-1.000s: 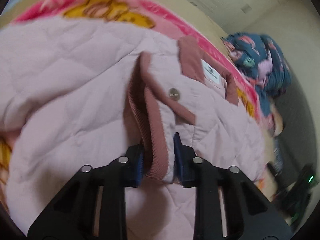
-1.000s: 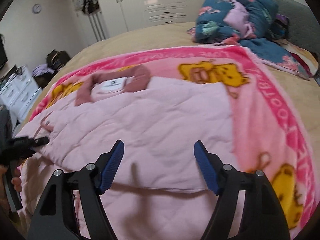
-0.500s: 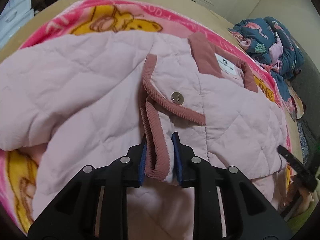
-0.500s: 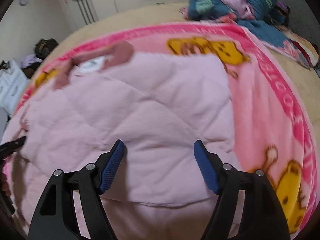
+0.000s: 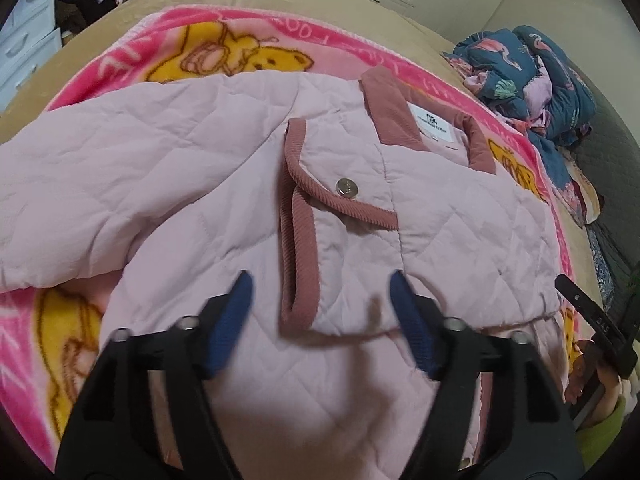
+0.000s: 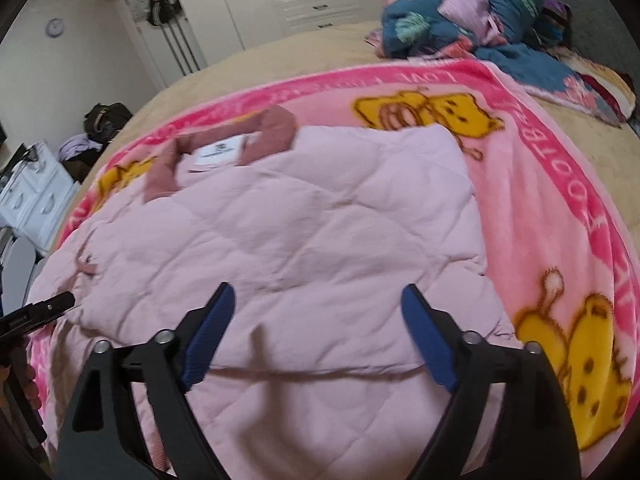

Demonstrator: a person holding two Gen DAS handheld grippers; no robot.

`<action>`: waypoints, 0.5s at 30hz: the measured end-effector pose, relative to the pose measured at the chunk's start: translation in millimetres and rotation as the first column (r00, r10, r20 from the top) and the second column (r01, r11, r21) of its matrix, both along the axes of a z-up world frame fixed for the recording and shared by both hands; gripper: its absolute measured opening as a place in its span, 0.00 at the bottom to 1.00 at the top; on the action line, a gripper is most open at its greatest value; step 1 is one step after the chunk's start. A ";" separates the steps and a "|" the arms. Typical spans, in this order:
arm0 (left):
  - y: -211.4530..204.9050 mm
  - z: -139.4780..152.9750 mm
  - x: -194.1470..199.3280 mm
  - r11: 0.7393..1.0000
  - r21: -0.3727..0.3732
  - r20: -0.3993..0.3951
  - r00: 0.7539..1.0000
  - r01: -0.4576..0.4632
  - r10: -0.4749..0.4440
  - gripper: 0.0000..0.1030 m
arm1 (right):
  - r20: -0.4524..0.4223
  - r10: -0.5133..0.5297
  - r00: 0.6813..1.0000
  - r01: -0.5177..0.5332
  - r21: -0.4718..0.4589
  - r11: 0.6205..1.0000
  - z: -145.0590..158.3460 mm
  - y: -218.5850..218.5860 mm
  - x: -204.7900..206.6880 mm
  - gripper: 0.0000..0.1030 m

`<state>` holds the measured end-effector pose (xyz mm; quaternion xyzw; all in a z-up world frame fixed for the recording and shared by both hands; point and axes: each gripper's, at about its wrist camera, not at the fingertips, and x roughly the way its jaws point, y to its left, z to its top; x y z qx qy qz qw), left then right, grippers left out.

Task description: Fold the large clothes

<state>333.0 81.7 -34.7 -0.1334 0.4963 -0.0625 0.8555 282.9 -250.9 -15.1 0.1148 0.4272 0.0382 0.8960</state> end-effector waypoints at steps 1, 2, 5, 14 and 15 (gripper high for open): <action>0.2 2.4 -2.6 1.000 0.006 0.004 1.000 -0.002 0.002 0.70 | 0.007 0.000 1.000 0.000 -0.002 1.000 2.6 1.7 -1.7 0.90; 0.9 4.8 -4.9 1.000 0.011 0.011 1.000 -0.005 0.005 0.77 | 0.014 0.002 1.000 -0.002 0.000 1.000 4.8 3.3 -3.4 0.92; 7.5 14.2 -14.2 0.998 0.039 0.040 0.998 -0.041 0.039 0.91 | 0.028 0.004 1.000 -0.005 0.013 1.000 10.7 8.0 -8.4 0.94; 43.5 26.5 -34.4 0.988 0.070 0.061 0.989 -0.138 0.134 0.91 | 0.078 0.043 0.996 -0.043 0.009 0.999 33.0 37.2 -19.6 0.95; 47.7 27.5 -36.6 0.987 0.070 0.065 0.988 -0.146 0.142 0.91 | 0.084 0.055 0.995 -0.056 0.007 0.998 35.9 43.6 -19.9 0.95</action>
